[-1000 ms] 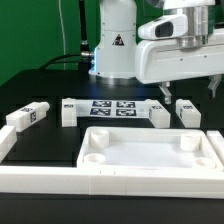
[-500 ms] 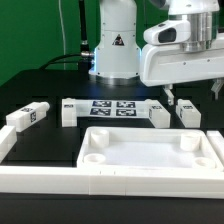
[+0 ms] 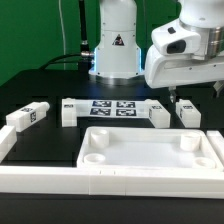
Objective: Assemble desk
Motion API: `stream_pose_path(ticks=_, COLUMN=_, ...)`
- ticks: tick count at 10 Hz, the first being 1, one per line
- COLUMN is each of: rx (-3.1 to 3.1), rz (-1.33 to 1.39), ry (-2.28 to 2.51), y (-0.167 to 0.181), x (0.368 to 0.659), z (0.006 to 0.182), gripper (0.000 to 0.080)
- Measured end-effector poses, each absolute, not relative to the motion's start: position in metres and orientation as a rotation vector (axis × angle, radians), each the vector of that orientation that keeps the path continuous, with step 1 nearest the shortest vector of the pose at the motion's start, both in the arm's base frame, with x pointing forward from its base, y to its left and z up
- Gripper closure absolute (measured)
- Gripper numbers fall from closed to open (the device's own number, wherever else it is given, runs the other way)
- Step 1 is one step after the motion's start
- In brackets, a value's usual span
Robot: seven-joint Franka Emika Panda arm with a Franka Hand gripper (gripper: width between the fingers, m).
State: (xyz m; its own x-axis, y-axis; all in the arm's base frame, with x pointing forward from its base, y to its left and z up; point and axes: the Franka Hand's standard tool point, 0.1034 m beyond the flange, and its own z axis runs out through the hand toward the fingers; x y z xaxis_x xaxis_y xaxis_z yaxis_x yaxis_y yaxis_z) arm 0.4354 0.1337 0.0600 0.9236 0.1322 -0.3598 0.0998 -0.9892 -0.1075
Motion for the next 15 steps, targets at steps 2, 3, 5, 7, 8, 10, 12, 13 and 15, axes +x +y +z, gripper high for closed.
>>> stream_pose_path(ticks=2, rx=-2.95, rz=0.775, ry=-0.19, y=0.136, x=0.433, z=0.059, gripper=0.015)
stream_pose_path(ticks=3, rx=-2.942, rz=0.899, ry=-0.222, y=0.134, x=0.43, z=0.06, gripper=0.015)
stream_pose_path(ticks=5, rx=-2.945, rz=1.07, ry=-0.326, y=0.137, x=0.424, z=0.06, gripper=0.015)
stream_pose_path(ticks=7, rx=-2.889, rz=1.211, ry=-0.321, y=0.138, x=0.425, z=0.056, gripper=0.015)
stream_pose_path(ticks=8, rx=-2.885, rz=1.219, ry=-0.321, y=0.138, x=0.425, z=0.055, gripper=0.015)
stream_pose_path(ticks=10, rx=-2.895, rz=1.225, ry=-0.313, y=0.136, x=0.425, z=0.052, gripper=0.015)
stream_pose_path(ticks=12, rx=-2.88, rz=1.218, ry=-0.341, y=0.133, x=0.425, z=0.051, gripper=0.015)
stream_pose_path(ticks=13, rx=-2.88, rz=1.219, ry=-0.342, y=0.134, x=0.425, z=0.051, gripper=0.015)
stream_pose_path(ticks=15, rx=-2.879, rz=1.229, ry=-0.338, y=0.133, x=0.424, z=0.049, gripper=0.015)
